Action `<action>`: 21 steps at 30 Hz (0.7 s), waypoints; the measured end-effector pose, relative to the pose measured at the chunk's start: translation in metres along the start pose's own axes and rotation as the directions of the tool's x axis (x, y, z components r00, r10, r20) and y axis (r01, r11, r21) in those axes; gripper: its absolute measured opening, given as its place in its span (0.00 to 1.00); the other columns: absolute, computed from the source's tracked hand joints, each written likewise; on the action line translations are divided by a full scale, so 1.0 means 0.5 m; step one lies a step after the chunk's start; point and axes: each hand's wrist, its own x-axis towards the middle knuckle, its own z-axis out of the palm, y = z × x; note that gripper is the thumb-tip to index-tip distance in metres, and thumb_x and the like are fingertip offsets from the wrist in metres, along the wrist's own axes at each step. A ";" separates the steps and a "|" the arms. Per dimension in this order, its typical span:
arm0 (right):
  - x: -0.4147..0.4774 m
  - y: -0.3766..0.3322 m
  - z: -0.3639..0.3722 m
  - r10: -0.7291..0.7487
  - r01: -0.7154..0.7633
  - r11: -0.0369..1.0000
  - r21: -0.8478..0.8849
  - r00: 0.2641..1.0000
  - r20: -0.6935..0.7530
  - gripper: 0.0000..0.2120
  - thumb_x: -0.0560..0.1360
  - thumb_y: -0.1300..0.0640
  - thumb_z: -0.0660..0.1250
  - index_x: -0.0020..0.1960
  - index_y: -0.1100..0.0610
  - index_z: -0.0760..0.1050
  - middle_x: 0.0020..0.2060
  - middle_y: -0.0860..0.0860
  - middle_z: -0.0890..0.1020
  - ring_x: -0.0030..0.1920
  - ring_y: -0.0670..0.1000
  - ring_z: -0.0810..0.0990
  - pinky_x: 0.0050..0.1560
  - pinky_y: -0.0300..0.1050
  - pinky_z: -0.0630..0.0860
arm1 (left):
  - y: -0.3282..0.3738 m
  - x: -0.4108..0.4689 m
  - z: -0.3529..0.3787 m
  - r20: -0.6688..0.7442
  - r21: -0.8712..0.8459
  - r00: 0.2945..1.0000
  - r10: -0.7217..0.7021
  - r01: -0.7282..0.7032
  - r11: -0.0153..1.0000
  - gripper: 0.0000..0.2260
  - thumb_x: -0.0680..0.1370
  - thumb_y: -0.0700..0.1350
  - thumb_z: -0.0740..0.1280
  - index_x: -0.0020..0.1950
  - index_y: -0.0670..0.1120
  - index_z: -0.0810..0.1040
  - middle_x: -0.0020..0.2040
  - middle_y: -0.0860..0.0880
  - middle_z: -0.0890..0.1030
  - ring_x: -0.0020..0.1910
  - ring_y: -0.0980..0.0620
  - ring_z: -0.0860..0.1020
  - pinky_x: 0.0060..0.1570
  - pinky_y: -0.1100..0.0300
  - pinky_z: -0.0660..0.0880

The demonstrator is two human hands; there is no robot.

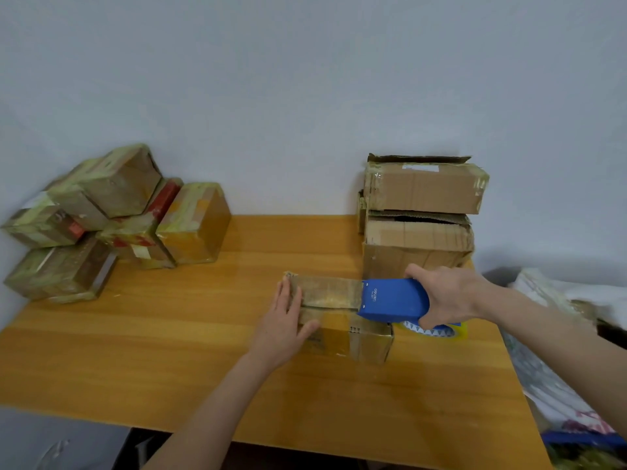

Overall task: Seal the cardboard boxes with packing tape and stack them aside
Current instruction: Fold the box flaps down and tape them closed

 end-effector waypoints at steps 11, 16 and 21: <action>0.012 0.010 0.011 -0.066 0.060 0.978 0.198 0.998 0.024 0.27 0.66 0.46 0.73 0.59 0.43 0.61 0.48 0.47 0.76 0.46 0.50 0.77 0.41 0.43 0.75 | 0.082 0.017 0.003 0.076 0.271 0.978 0.195 -0.208 0.940 0.41 0.68 0.71 0.34 0.74 0.50 0.32 0.75 0.50 0.32 0.76 0.50 0.34 0.74 0.52 0.35; 0.015 0.016 0.015 -0.056 0.051 0.961 0.271 0.998 0.010 0.27 0.65 0.45 0.73 0.58 0.42 0.63 0.48 0.45 0.77 0.47 0.49 0.77 0.44 0.45 0.77 | 0.060 0.031 0.008 0.110 0.325 0.972 0.210 -0.234 0.916 0.35 0.77 0.66 0.44 0.77 0.50 0.37 0.75 0.52 0.35 0.77 0.52 0.38 0.71 0.56 0.36; 0.023 0.002 0.029 -0.057 0.078 0.938 0.336 0.996 -0.073 0.36 0.62 0.33 0.69 0.66 0.40 0.64 0.51 0.42 0.77 0.49 0.47 0.78 0.49 0.48 0.79 | 0.051 0.037 -0.015 0.140 0.298 0.971 0.192 -0.226 0.927 0.32 0.79 0.65 0.49 0.77 0.58 0.37 0.75 0.50 0.34 0.76 0.48 0.38 0.76 0.47 0.43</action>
